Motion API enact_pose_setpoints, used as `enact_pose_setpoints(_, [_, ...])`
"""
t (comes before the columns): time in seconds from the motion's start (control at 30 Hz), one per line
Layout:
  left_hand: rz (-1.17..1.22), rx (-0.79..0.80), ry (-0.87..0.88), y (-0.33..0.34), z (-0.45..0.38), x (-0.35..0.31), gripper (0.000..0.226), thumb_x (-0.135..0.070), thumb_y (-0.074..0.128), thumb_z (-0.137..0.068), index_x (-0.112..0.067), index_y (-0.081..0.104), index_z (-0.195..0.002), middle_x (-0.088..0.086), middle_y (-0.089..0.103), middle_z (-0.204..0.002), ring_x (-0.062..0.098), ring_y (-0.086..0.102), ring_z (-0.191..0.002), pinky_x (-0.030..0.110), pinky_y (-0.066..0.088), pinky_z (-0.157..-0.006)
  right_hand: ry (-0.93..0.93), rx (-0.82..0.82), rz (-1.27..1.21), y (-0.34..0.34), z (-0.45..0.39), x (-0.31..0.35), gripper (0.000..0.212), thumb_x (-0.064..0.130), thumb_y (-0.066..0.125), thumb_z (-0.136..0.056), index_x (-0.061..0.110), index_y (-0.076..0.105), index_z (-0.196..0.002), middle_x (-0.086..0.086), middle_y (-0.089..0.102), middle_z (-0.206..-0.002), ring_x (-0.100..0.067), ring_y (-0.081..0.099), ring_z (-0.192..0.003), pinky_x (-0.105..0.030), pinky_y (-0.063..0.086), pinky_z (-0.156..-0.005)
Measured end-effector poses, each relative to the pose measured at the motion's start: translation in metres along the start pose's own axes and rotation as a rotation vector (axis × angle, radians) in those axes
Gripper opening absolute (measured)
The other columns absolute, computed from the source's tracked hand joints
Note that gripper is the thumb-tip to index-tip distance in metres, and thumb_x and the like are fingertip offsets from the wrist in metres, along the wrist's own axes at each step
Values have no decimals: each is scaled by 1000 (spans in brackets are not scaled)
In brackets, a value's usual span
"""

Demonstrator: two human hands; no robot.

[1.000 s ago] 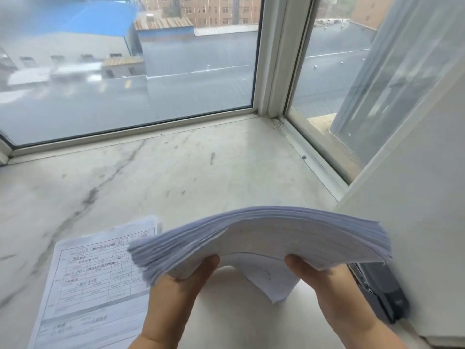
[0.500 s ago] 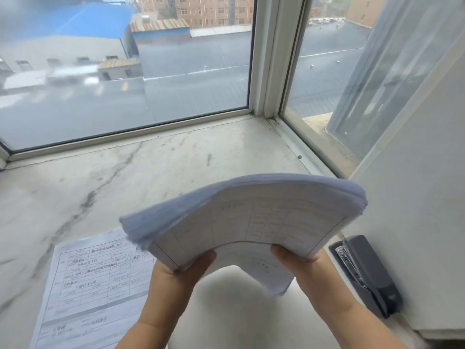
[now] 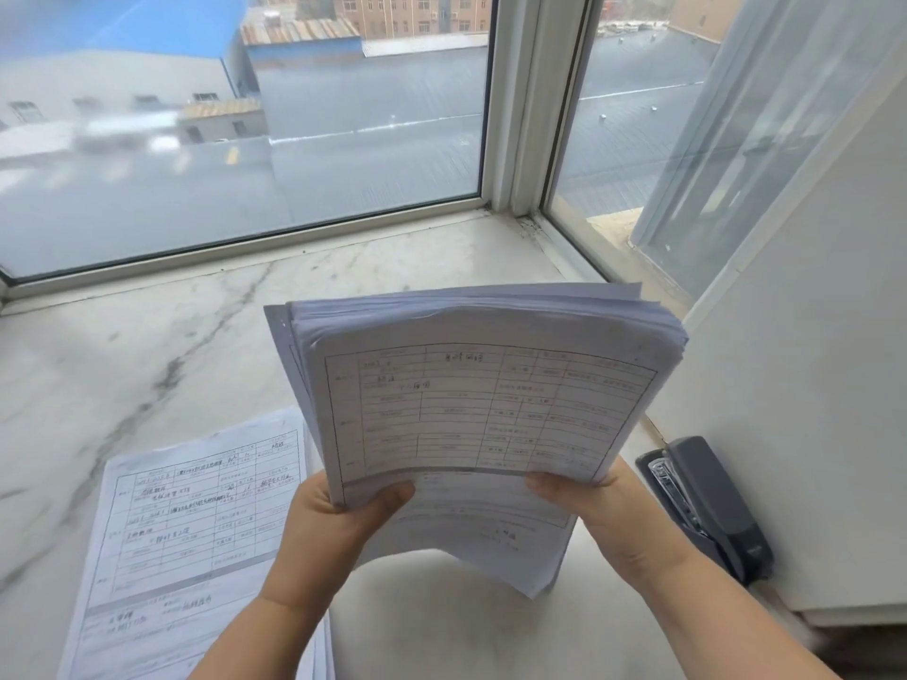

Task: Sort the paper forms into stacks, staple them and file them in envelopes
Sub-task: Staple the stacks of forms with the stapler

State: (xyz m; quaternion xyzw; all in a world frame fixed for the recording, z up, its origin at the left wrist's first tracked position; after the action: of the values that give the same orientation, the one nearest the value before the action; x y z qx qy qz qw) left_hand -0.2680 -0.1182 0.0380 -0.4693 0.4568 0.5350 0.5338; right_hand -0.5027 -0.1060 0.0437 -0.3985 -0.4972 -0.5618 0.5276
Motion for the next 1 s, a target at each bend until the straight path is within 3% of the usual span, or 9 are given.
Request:
enact_pose_setpoints(0.13, [31,33,-46,-5,7,13,29,7,74,-71,-20,80,-82,7,76,-90,20,73,-86,20,56,-69,66,41,23,3,9,-6,29,0,70,-83,21,77,-101,-3,74,-109,-18,69,-105,-23,54,-83])
enact_pose_setpoints(0.23, [16,-31,-2,-6,13,14,33,5,74,-72,-27,80,-79,4,76,-86,19,72,-85,18,55,-67,17,-18,42,7,12,-10,27,4,68,-81,21,77,-100,-1,75,-106,-16,69,-104,-20,53,-82])
enact_pose_setpoints(0.37, [-65,-115,140,-3,15,-9,51,3,78,-69,-48,74,-67,-22,72,-74,-8,66,-72,5,47,-65,-82,-52,13,8,14,3,28,8,76,-77,28,78,-97,3,75,-102,-10,69,-100,-20,52,-81])
enact_pose_setpoints(0.47, [-225,-135,200,-6,11,-14,47,-35,92,-54,-66,64,-76,-40,65,-79,-18,60,-82,1,43,-74,-62,-117,0,6,16,-2,25,2,75,-74,18,72,-94,10,75,-90,-1,68,-86,-12,50,-71])
enact_pose_setpoints(0.57, [-214,-155,125,-12,10,6,42,-58,75,-43,-60,67,-84,-31,69,-88,-4,65,-91,19,49,-86,-21,-128,55,5,13,-16,34,14,72,-67,16,70,-101,6,75,-92,-2,67,-86,-12,49,-70])
enact_pose_setpoints(0.63, [-143,-179,123,-14,9,10,47,-52,80,-43,-46,73,-89,-20,73,-92,3,67,-92,22,51,-86,-24,-127,58,5,8,-19,39,15,71,-69,15,68,-108,7,75,-96,-3,67,-91,-13,50,-73])
enact_pose_setpoints(0.7, [-71,-181,161,-13,8,3,40,-32,84,-50,-32,74,-89,-16,74,-93,-1,67,-86,10,50,-76,-36,-122,56,7,2,-19,36,13,70,-72,16,67,-108,11,74,-96,-1,66,-93,-13,49,-75])
enact_pose_setpoints(0.87, [-33,-176,221,-6,2,-9,58,6,80,-68,-49,72,-83,-23,72,-85,-7,65,-81,4,47,-70,1,-134,56,10,-8,-22,26,3,73,-83,26,74,-93,9,75,-98,-4,68,-93,-17,52,-76])
enact_pose_setpoints(1.0, [-71,-159,221,-4,-1,-6,43,12,74,-70,-28,73,-85,-23,72,-85,-8,64,-82,3,46,-71,42,-108,23,12,-8,-26,30,14,72,-74,32,76,-97,-1,74,-108,-16,67,-104,-32,54,-91])
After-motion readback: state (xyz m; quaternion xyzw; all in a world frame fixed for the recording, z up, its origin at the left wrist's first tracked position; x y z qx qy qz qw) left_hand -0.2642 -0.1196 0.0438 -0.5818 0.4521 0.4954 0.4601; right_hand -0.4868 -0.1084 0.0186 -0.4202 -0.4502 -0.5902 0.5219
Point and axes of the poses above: each hand's wrist, its own z-axis away from the middle knuckle, its own y-axis out of the palm, x = y × z, the point moved 4 cm from there along -z, towards the middle knuckle
